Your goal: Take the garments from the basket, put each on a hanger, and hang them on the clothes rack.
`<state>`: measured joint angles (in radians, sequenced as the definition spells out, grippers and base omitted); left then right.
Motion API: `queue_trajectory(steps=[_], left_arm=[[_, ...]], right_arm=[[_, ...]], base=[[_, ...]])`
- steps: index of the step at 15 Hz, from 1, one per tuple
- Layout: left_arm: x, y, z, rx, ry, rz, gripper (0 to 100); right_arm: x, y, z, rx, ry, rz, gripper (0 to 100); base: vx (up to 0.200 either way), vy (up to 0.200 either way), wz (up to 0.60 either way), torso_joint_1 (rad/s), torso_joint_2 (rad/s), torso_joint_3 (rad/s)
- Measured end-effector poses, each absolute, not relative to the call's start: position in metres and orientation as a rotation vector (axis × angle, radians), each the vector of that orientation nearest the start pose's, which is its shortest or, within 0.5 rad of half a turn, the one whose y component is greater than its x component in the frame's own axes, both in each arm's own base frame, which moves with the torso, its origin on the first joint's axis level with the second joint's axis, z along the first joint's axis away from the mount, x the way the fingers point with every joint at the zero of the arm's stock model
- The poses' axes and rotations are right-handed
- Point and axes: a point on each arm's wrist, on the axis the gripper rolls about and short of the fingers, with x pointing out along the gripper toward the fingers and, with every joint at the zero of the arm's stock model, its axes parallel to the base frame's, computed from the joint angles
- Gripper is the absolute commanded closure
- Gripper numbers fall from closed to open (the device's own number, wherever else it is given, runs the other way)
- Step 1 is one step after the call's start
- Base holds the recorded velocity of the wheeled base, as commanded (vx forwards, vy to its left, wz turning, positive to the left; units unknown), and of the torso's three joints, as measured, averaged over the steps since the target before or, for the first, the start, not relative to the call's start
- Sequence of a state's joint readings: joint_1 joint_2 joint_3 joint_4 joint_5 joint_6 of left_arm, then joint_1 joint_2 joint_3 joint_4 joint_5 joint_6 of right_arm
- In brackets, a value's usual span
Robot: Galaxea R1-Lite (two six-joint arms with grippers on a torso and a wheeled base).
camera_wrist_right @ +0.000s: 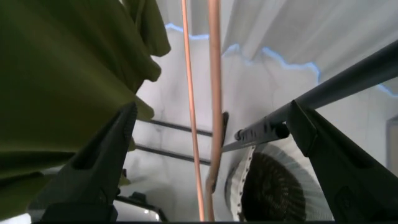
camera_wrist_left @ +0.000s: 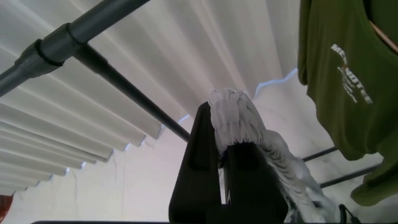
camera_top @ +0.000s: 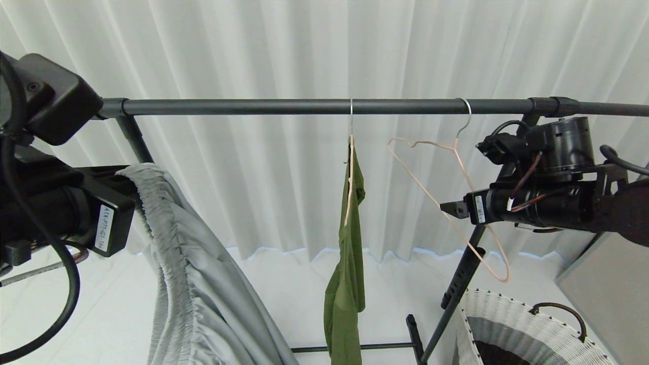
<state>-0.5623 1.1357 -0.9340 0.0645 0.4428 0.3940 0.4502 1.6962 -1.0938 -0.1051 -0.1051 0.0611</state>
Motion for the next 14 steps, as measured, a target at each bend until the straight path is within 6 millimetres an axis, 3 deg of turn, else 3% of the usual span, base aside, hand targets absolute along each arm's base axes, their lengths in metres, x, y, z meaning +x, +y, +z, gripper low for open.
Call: queue_trajectory(steps=[5,6,14], left_arm=[[0.137,-0.076,0.283,0.522,0.210,-0.170,100],[0.137,-0.076,0.283,0.523,0.211,-0.171,100],[0.134,-0.075,0.284,0.520,0.202,-0.174,100]], right_arm=[[0.293,0.139,0.198,-0.058,0.537,0.304,0],[0.293,0.139,0.196,-0.059,0.542,0.303,100],[0.295,0.139,0.195,-0.064,0.545,0.284,100]], base=[[0.000,0.000,0.00,0.000,0.00,0.000],[0.000,0.000,0.00,0.000,0.00,0.000],[0.000,0.000,0.00,0.000,0.00,0.000]])
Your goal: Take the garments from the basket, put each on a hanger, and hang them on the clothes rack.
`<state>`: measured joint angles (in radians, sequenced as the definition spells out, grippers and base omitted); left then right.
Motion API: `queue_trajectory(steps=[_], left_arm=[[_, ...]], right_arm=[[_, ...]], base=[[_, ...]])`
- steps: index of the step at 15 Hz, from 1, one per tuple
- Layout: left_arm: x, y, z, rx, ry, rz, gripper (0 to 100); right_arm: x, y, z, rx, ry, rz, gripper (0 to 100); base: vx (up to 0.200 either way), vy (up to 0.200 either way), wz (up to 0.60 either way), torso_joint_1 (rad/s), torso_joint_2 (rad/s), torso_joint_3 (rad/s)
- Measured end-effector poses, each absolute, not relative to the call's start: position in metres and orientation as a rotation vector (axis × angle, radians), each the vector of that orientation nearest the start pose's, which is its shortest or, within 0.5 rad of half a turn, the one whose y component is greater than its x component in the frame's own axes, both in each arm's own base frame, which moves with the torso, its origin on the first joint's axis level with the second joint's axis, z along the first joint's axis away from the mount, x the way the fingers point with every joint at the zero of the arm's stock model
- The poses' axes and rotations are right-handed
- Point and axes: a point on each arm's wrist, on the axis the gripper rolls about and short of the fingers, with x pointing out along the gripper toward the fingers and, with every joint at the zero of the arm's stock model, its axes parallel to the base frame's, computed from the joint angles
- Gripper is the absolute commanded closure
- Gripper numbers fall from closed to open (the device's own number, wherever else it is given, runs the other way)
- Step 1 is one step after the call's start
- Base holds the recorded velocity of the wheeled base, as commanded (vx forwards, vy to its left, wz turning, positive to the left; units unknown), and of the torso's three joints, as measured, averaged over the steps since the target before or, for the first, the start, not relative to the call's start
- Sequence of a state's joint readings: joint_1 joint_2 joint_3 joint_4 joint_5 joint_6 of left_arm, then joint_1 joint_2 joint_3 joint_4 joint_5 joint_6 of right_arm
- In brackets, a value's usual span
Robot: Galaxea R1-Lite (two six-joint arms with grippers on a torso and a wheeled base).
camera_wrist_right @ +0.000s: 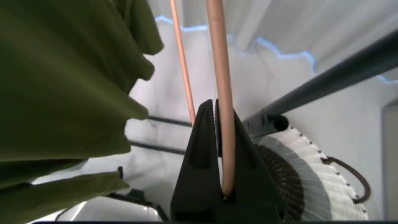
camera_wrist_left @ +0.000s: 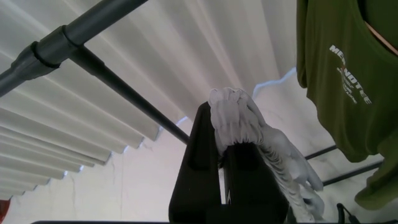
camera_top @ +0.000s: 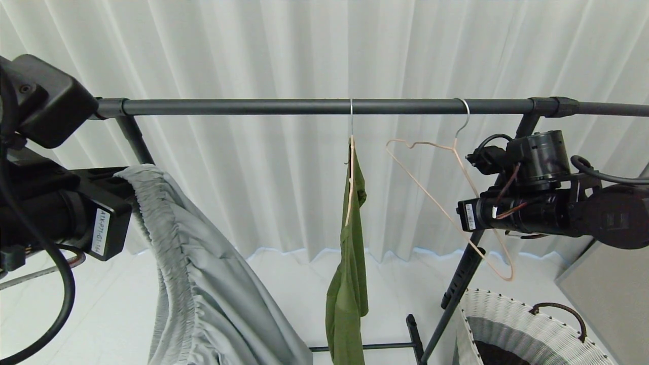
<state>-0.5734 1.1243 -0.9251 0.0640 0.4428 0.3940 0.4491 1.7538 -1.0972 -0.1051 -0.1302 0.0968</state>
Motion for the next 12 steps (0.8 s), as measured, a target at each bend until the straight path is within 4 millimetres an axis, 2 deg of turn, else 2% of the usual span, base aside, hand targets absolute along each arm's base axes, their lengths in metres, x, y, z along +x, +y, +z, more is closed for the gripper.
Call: queue_trajectory(steps=[3,6,9,12], left_arm=[[0.134,-0.075,0.284,0.519,0.200,-0.174,100],[0.131,-0.073,0.281,0.523,0.205,-0.175,100],[0.126,-0.070,0.276,0.530,0.212,-0.177,100],[0.125,-0.068,0.275,0.531,0.213,-0.169,100]], right_arm=[[0.292,0.137,0.200,-0.068,0.526,0.257,100],[0.283,0.133,0.214,-0.058,0.485,0.258,100],[0.267,0.130,0.227,-0.059,0.449,0.263,100],[0.241,0.126,0.227,-0.077,0.445,0.268,100]], base=[[0.000,0.000,0.00,0.000,0.00,0.000],[0.000,0.000,0.00,0.000,0.00,0.000],[0.000,0.000,0.00,0.000,0.00,0.000],[0.000,0.000,0.00,0.000,0.00,0.000]])
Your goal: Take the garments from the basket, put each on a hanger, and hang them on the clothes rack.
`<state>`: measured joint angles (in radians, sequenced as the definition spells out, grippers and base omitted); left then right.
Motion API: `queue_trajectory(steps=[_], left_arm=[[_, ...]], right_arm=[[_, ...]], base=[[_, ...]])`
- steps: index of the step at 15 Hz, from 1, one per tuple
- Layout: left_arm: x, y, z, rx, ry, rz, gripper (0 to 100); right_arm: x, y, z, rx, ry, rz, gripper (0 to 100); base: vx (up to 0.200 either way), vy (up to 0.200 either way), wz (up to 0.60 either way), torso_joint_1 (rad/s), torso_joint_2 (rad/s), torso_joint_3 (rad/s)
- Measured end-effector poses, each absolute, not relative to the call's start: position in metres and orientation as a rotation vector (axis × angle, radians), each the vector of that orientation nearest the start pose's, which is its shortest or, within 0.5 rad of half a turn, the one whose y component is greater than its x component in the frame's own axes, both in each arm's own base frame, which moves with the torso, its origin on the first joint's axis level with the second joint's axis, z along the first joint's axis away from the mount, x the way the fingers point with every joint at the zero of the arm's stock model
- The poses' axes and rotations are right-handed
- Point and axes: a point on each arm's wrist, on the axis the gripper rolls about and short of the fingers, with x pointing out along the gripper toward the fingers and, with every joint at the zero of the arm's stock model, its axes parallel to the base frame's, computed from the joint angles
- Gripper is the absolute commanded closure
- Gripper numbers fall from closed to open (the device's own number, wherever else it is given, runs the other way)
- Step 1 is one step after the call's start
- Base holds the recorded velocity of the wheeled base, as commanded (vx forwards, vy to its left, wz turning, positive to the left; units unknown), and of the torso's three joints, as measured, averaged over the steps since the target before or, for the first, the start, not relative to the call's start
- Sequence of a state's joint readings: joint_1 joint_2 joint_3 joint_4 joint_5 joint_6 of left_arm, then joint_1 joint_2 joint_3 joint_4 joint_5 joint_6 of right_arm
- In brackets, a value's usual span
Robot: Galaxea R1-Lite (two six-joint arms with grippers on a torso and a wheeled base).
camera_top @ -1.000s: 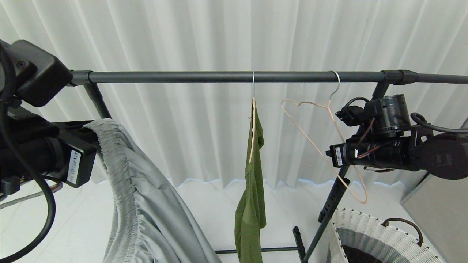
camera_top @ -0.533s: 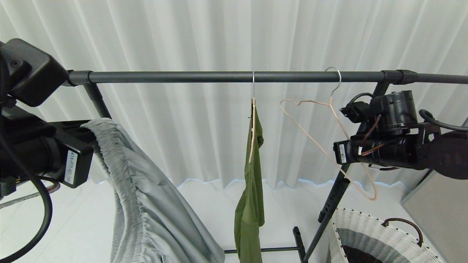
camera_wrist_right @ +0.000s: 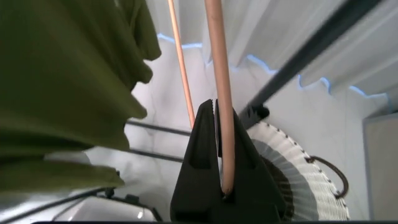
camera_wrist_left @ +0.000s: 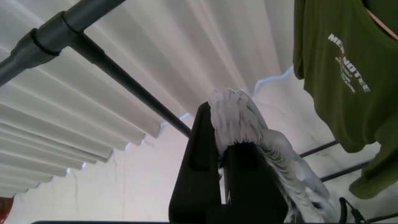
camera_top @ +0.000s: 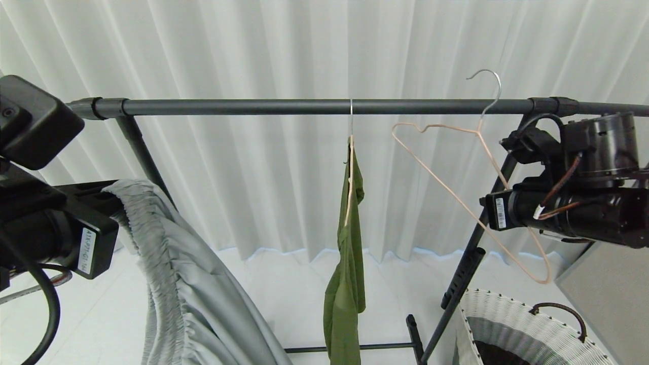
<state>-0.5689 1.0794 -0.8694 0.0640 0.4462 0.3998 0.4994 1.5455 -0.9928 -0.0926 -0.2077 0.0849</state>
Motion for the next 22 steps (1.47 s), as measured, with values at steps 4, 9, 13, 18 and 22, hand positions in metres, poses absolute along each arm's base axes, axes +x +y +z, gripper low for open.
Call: queue_trajectory(steps=[4,9,13,18,22], left_arm=[[0.124,-0.067,0.274,0.532,0.213,-0.167,100],[0.124,-0.067,0.274,0.532,0.213,-0.166,100],[0.123,-0.067,0.274,0.537,0.213,-0.166,100],[0.122,-0.067,0.275,0.572,0.201,-0.179,100],[0.129,-0.073,0.279,0.598,0.207,-0.160,100]], right_arm=[[0.202,0.120,0.225,-0.104,0.431,0.285,100],[0.175,0.116,0.224,-0.121,0.410,0.337,100],[0.159,0.126,0.227,-0.132,0.393,0.419,100],[0.138,0.139,0.233,-0.136,0.360,0.542,100],[0.112,0.152,0.230,-0.162,0.358,0.686,100]], base=[[-0.200,0.000,0.00,0.006,0.00,0.004],[-0.200,0.000,0.00,-0.002,0.00,0.005],[-0.200,0.000,0.00,0.002,0.00,0.006],[0.000,0.000,0.00,0.000,0.00,0.000],[0.000,0.000,0.00,0.000,0.00,0.000]])
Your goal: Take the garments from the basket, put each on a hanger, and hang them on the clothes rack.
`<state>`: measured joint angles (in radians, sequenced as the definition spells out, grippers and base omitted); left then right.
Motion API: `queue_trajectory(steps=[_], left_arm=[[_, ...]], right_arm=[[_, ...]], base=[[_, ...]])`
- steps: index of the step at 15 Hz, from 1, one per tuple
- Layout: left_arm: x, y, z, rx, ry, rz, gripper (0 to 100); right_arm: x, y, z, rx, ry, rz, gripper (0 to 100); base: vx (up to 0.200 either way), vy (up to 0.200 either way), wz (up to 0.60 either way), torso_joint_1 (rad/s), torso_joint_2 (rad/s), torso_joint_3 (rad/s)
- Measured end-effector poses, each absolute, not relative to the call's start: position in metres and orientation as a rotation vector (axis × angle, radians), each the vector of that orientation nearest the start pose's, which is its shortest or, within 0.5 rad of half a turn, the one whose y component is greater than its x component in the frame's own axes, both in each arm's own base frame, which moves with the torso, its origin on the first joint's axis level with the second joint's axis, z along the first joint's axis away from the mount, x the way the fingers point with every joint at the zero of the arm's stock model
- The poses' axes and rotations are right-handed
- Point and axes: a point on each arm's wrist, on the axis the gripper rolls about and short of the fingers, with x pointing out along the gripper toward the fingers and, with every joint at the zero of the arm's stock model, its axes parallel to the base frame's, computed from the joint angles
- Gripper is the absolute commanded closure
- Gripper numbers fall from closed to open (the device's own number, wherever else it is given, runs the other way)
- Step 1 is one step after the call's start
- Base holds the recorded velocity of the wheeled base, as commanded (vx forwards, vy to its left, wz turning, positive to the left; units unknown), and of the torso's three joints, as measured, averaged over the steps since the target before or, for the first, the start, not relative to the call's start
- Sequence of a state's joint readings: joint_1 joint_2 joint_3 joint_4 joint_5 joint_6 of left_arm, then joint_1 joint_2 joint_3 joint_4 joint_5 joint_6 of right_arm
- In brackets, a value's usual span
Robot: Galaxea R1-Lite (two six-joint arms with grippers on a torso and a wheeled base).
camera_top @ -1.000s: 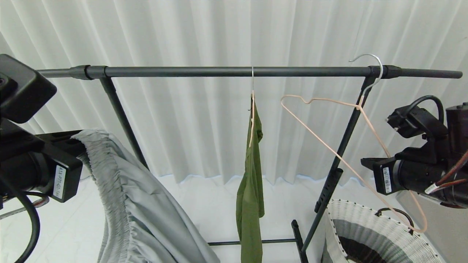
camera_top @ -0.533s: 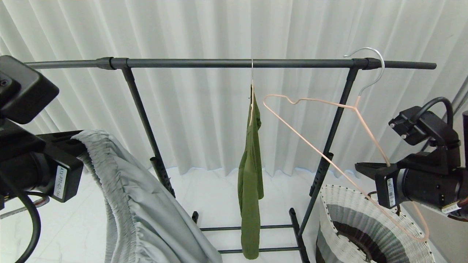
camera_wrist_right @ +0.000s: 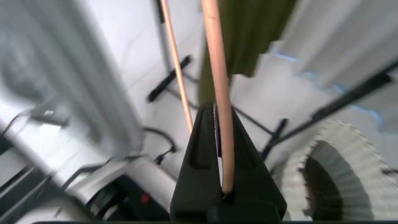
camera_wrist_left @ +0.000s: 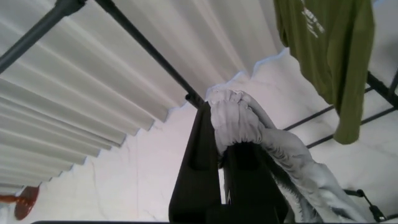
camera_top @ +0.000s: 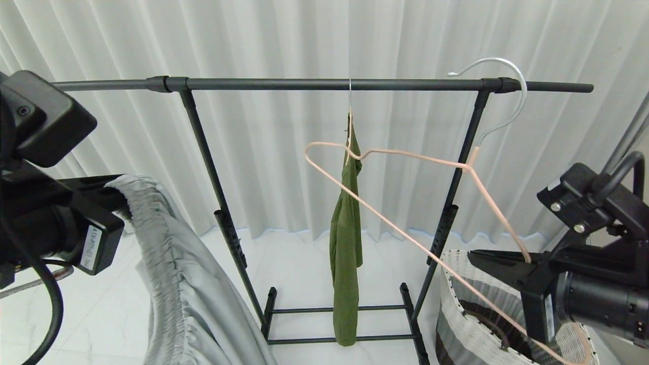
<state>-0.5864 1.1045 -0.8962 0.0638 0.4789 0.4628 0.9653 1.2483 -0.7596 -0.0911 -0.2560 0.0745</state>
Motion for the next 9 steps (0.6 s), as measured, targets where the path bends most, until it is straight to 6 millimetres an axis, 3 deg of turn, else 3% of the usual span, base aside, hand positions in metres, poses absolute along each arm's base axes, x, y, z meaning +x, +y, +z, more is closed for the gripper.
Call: queue_trajectory(steps=[4,9], left_arm=[[0.156,-0.091,0.288,0.506,0.234,-0.106,100],[0.202,-0.124,0.300,0.331,0.247,-0.010,100]], right_arm=[[0.085,0.158,0.221,-0.193,0.369,0.827,100],[0.069,0.165,0.221,-0.199,0.366,0.919,100]], base=[[0.000,0.000,0.00,0.000,0.00,0.000],[0.000,0.000,0.00,0.000,0.00,0.000]])
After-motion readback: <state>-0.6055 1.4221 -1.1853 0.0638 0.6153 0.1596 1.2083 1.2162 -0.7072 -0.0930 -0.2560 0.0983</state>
